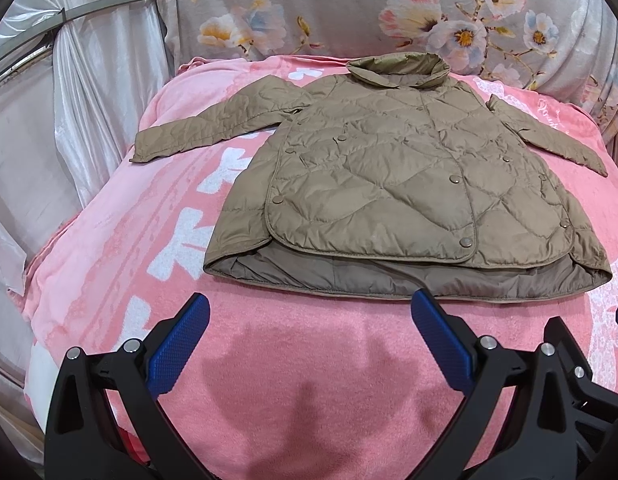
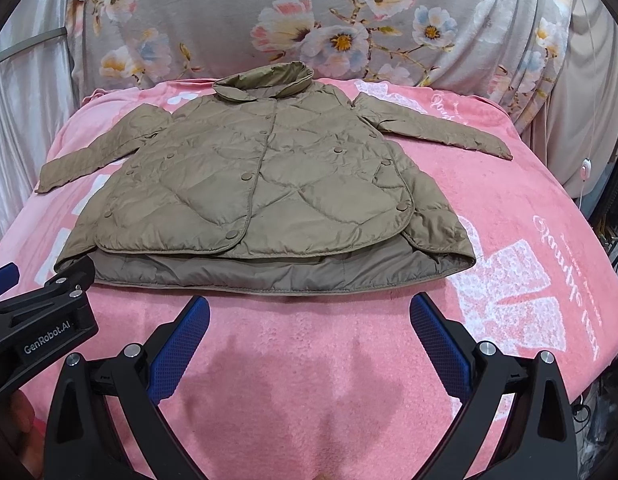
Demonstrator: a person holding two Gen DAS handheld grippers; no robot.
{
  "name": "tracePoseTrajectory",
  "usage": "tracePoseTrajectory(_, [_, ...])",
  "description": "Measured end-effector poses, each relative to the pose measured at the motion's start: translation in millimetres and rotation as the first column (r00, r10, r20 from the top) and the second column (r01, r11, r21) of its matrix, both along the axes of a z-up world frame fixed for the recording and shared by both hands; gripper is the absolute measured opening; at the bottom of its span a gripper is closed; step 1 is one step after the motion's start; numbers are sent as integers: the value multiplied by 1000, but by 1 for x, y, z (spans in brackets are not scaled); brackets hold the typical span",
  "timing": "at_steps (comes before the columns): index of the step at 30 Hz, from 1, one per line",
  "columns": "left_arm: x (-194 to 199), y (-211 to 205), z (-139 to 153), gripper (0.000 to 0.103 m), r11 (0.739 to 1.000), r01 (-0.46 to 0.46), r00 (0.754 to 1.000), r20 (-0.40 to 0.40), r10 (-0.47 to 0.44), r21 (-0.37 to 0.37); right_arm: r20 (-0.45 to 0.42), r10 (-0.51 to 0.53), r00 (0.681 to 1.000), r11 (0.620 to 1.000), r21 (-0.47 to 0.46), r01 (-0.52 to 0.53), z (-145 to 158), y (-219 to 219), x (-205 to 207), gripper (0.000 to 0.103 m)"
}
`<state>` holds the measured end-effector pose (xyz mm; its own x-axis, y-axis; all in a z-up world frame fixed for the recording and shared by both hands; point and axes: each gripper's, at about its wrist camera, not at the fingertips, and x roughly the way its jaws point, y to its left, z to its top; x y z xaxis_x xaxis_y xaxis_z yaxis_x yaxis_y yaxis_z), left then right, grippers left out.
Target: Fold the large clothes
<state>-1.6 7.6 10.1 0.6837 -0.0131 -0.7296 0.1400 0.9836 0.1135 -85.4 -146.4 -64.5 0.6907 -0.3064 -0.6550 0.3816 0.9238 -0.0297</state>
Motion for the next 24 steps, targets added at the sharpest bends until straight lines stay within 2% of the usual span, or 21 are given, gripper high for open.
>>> tracePoseTrajectory(18, [6, -1, -6, 98, 1000, -1, 1000, 11, 1, 8, -6, 2, 1000, 1000, 4, -2, -1, 0, 2, 98])
tracePoseTrajectory(21, [15, 2, -10, 98, 1000, -12, 1000, 0, 12, -12, -17, -11, 1000, 1000, 28, 12, -4, -15, 9, 98])
tracePoseTrajectory(24, [29, 5, -15, 98, 999, -19, 1000, 2, 19, -28, -29, -44, 999, 996, 81, 47, -3, -52, 22, 98])
